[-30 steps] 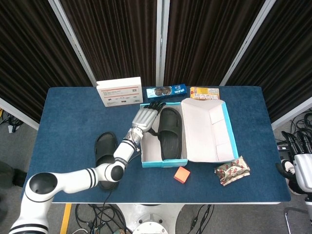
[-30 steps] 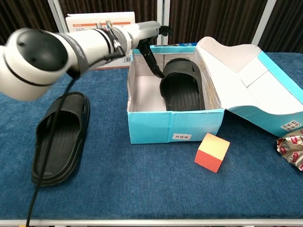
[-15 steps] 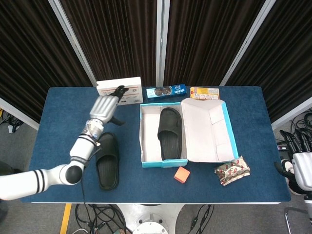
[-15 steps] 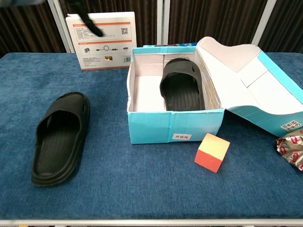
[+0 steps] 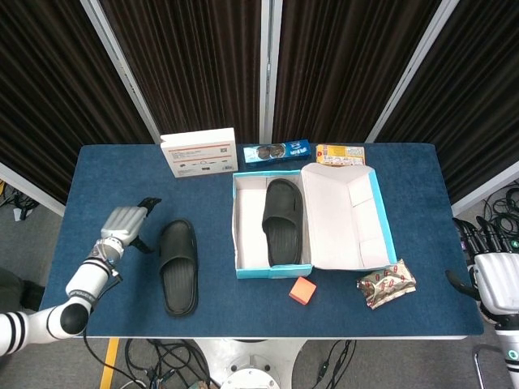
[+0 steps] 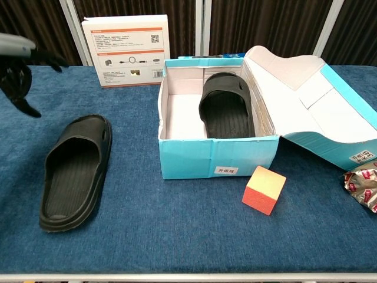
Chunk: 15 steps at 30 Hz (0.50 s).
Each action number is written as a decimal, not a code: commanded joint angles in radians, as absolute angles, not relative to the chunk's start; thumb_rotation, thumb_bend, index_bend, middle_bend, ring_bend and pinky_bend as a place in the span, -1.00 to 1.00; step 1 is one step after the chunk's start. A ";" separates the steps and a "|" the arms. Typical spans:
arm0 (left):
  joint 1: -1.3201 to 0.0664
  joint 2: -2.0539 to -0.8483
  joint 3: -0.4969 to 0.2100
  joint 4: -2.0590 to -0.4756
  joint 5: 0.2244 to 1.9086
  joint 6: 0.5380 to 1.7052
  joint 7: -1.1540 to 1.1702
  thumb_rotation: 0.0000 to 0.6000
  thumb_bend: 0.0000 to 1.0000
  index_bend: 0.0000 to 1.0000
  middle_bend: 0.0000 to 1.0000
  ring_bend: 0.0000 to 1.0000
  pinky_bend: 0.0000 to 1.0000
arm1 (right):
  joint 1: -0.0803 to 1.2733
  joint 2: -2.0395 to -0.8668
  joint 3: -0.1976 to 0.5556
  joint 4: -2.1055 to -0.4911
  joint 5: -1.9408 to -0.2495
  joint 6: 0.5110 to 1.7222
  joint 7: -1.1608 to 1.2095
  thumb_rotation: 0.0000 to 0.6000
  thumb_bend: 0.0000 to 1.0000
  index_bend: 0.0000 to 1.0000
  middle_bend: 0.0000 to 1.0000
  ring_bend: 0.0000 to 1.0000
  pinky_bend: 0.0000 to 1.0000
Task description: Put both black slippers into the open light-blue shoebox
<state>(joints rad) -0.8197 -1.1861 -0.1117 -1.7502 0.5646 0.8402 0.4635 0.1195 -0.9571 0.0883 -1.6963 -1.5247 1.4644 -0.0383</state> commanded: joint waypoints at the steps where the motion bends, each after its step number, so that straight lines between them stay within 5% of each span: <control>1: -0.830 -1.220 -0.082 -1.717 0.537 0.821 0.474 1.00 -1.00 -0.89 -0.84 0.09 -0.04 | 0.118 -0.957 0.088 -1.699 -1.525 1.467 -0.042 1.00 -0.73 -0.90 -0.71 -1.00 -0.76; 15: -0.926 -1.277 -0.053 -1.714 0.406 0.726 0.450 1.00 -1.00 -0.96 -0.85 0.14 0.06 | 0.119 -0.964 0.087 -1.690 -1.514 1.462 -0.035 1.00 -0.73 -0.90 -0.71 -1.00 -0.76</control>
<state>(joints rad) -0.9178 -1.2732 -0.0564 -1.7093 0.4144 0.7273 0.4509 0.1185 -0.9639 0.0868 -1.6906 -1.5147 1.4628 -0.0356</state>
